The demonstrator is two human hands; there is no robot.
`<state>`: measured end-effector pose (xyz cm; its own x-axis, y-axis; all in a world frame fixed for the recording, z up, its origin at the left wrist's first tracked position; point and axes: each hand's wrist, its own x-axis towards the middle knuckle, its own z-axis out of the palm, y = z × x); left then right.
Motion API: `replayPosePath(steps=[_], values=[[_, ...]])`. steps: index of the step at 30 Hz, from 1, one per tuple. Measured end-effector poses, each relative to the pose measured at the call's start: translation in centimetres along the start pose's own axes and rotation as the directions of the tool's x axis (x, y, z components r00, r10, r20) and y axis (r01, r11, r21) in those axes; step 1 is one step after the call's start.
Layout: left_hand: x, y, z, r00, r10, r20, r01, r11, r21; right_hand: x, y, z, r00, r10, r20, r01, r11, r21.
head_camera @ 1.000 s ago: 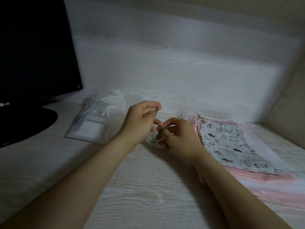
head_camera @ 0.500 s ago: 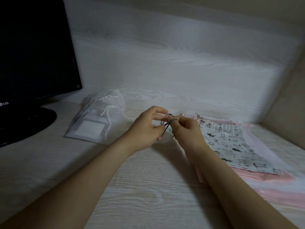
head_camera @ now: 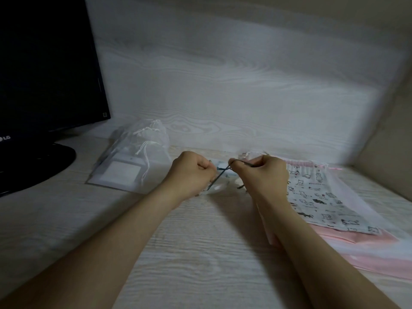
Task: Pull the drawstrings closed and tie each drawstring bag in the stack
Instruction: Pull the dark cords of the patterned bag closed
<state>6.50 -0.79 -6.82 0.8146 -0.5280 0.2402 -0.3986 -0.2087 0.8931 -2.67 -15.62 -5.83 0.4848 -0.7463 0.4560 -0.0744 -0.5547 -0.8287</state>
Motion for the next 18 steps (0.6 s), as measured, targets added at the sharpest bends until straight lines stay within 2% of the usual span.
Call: replayPosePath(steps=[4, 8, 11, 13, 16, 18], values=[[-0.33, 0.63, 0.0, 0.985, -0.017, 0.171, 0.015, 1.0, 0.013, -0.07, -0.02, 0.12, 1.0, -0.006, -0.004, 0.007, 0.984, 0.178], [-0.87, 1.01, -0.08, 0.948, 0.034, 0.316, -0.047, 0.998, 0.035, -0.37, -0.4, -0.16, 0.997, -0.058, 0.05, 0.039, 0.947, 0.318], [-0.89, 1.0, -0.26, 0.941, 0.052, 0.334, -0.064, 0.998, 0.023, -0.33, -0.16, -0.21, 0.992, -0.093, 0.089, 0.066, 0.959, 0.275], [-0.83, 0.95, -0.29, 0.941, 0.051, 0.335, -0.058, 0.998, 0.011, -0.17, 0.16, 0.05, 0.982, -0.1, 0.163, 0.057, 0.966, 0.251], [-0.53, 0.68, -0.34, 0.949, -0.013, 0.316, 0.036, 0.997, -0.067, -0.27, 0.37, 0.5, 0.944, -0.107, 0.312, 0.049, 0.981, 0.188], [-0.26, 0.37, -0.46, 0.952, -0.06, 0.301, 0.097, 0.989, -0.109, -0.61, 0.23, 0.51, 0.922, -0.16, 0.354, 0.111, 0.982, 0.155]])
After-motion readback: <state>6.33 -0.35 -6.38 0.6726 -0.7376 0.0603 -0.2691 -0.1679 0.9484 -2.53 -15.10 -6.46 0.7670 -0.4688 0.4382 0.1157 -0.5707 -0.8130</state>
